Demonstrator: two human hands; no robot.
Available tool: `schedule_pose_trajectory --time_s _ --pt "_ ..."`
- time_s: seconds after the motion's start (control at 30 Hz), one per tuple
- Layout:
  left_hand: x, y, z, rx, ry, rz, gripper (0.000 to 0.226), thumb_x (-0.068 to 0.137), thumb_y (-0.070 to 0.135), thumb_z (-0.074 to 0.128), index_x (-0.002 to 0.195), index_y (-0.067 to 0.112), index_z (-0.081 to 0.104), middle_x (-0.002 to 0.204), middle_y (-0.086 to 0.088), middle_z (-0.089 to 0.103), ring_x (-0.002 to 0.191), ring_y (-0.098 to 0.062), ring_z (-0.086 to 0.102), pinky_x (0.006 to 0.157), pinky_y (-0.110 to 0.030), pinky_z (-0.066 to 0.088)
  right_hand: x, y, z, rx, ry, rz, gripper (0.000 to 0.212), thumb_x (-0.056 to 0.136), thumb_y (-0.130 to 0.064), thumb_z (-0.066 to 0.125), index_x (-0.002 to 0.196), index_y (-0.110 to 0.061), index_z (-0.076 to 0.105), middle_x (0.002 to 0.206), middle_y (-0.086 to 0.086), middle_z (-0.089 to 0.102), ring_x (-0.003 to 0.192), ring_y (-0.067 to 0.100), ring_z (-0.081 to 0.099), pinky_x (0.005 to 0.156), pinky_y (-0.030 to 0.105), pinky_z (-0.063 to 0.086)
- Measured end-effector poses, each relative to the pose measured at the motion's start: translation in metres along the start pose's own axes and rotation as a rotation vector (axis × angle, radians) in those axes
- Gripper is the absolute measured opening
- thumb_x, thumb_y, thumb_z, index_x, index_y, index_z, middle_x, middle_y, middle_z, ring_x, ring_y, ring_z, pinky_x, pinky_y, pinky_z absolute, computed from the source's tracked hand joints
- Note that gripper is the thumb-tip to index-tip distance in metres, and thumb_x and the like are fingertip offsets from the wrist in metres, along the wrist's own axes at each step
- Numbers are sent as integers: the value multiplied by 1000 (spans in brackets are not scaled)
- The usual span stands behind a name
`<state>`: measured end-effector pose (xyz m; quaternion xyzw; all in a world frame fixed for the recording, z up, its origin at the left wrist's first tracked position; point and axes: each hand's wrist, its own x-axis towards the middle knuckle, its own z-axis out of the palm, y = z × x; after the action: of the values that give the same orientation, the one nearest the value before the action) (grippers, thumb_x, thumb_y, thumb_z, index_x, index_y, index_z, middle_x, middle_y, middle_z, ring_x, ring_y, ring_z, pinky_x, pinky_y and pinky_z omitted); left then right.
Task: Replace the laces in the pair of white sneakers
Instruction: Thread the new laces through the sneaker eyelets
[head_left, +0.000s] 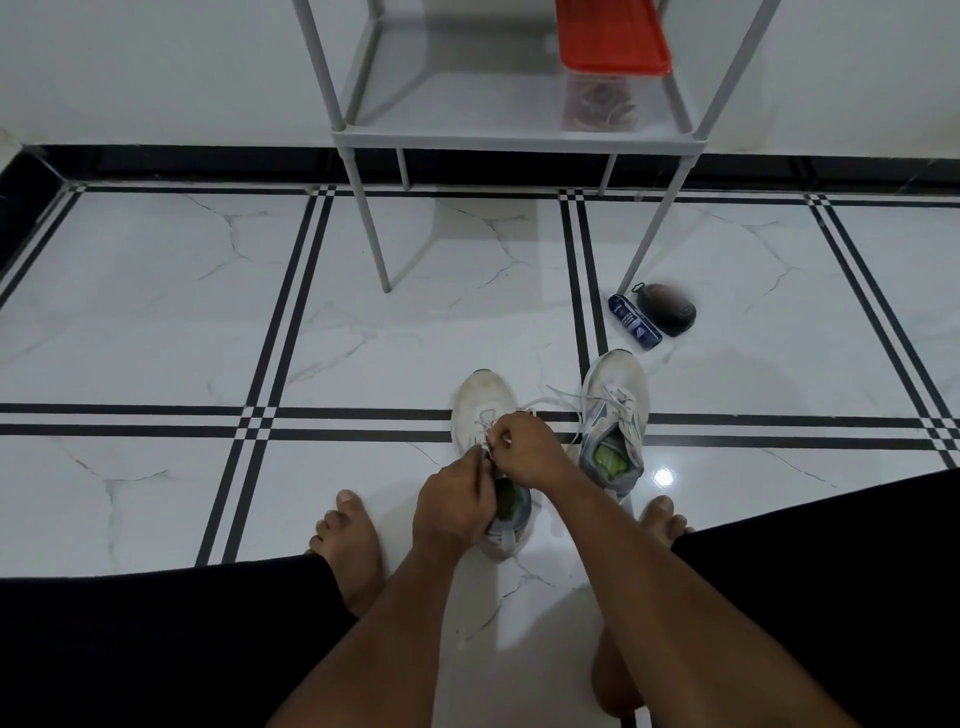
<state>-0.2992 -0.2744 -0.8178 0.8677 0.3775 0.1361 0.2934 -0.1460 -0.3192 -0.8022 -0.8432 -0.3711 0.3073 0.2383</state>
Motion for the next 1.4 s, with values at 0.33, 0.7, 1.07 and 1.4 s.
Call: schedule_pose_trajectory --time_s 0.33,0.7,1.07,1.4 --pt "26 -10 3 -271 1 -445 11 93 22 70 96 20 81 94 1 79 92 -20 71 77 -22 40 1 3 22 164 -18 163 13 82 -8 64 77 -14 75 81 -6 75 83 11 70 76 33 57" --pt "66 -4 -24 -276 -203 -476 10 80 10 64 82 20 66 85 8 72 88 -19 69 72 -29 48 -42 -6 38 14 291 182 85 82 -72 52 151 -23 40 148 4 36 138 27 29 115 52 31" --pt "107 8 -66 -319 -209 -458 26 95 44 67 100 18 64 93 -1 67 82 -20 68 73 -30 51 -60 0 55 -180 323 187 112 73 -73 62 155 -5 27 155 19 28 141 41 30 117 59 29" --pt "97 7 -54 -1246 30 -1000 22 99 37 58 84 22 54 61 1 48 44 -13 32 44 -24 22 -60 -2 57 -190 362 201 99 70 -69 65 143 -8 38 144 14 37 130 37 38 108 52 36"
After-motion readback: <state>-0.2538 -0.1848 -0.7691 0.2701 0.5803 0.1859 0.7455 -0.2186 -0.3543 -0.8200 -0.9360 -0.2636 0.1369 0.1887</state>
